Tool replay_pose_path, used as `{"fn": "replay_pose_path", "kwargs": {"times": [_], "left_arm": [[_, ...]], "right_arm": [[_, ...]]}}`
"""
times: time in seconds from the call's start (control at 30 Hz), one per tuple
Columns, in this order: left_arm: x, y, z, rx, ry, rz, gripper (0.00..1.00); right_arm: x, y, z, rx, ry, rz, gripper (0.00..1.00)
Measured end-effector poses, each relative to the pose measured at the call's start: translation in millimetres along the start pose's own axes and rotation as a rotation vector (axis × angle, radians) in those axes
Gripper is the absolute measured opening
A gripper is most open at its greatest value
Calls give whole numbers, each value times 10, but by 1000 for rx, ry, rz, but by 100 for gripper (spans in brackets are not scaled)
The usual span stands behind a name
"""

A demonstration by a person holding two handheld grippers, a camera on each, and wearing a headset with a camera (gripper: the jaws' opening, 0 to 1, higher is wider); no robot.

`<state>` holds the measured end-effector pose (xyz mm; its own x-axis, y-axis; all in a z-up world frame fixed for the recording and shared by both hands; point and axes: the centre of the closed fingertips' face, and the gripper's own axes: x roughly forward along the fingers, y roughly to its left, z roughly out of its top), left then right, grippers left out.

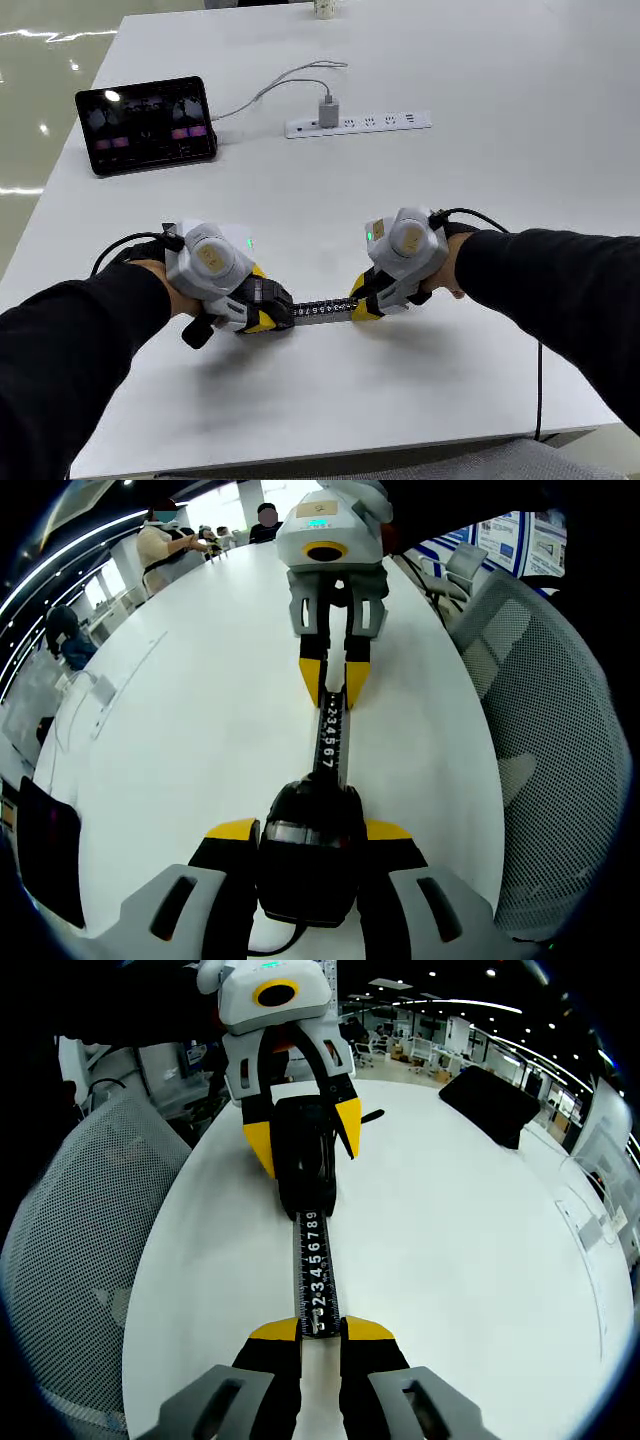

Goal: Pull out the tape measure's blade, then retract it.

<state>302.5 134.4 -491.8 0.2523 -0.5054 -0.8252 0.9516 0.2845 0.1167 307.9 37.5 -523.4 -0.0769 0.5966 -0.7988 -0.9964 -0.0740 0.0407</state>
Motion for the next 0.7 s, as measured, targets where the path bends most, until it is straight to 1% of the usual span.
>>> {"fn": "replay_pose_path", "kwargs": {"times": [0.7], "left_arm": [[6, -14, 14, 3, -2, 2, 33]], "right_arm": [[-136, -27, -176, 17, 11, -9, 10]]}}
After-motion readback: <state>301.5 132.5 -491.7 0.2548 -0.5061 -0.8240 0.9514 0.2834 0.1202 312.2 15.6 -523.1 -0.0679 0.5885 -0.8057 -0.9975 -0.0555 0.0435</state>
